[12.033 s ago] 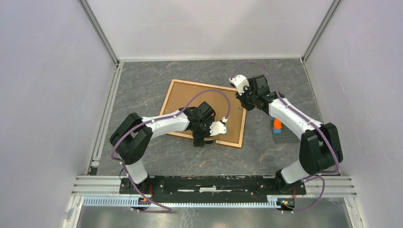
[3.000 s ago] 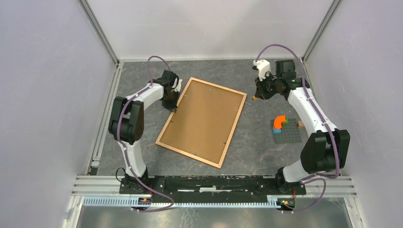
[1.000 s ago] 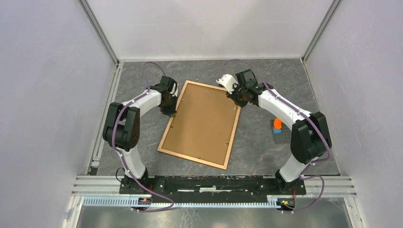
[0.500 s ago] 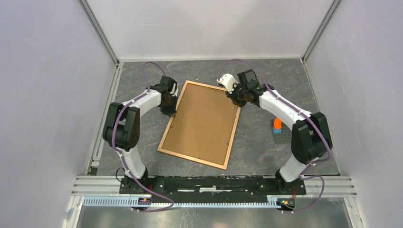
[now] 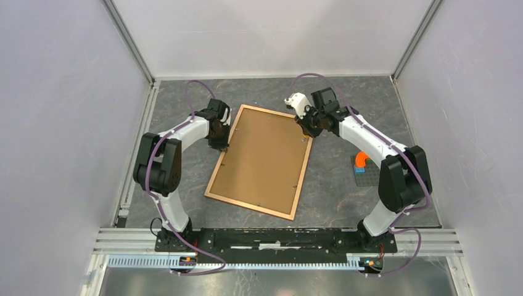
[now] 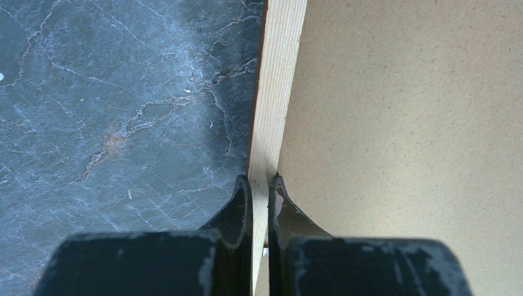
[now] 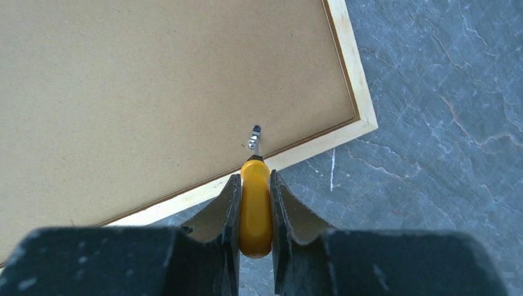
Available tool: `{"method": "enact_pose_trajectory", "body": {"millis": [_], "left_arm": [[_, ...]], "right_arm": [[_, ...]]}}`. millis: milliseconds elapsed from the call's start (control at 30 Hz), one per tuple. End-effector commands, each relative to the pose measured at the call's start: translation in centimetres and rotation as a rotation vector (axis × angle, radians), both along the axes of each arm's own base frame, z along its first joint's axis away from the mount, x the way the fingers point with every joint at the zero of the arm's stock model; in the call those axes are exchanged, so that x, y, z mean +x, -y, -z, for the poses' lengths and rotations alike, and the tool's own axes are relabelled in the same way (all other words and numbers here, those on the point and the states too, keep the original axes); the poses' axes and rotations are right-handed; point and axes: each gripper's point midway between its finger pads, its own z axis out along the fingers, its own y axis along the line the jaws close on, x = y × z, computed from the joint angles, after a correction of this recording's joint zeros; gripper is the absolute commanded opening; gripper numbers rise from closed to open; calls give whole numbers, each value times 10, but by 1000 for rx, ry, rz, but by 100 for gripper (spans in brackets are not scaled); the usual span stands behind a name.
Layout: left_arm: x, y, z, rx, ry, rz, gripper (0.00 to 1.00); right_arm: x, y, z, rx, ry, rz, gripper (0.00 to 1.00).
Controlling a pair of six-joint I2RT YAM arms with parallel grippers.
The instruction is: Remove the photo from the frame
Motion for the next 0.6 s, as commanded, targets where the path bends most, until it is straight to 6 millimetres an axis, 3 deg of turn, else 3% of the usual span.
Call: {"method": "enact_pose_trajectory", "body": {"millis": [0, 100, 233, 300, 400, 567], "left_arm": [[-17, 2, 11, -27, -60, -9, 4], [-17, 9, 2, -73, -38, 26, 16], [-12, 24, -36, -165, 114, 158, 71], [-9, 28, -65, -176, 236, 288, 86], [-29, 32, -89, -160, 339, 579, 93], [-120, 26, -76, -140, 269, 1125, 93]], "right_arm": [[6, -11, -35, 124, 9, -3, 0], [11, -9, -44, 157, 10, 3, 0], [17, -1, -60, 217, 19, 29, 0], [16, 4, -65, 241, 14, 37, 0], [11, 11, -68, 267, 2, 50, 0], [1, 24, -60, 274, -19, 82, 0]]}}
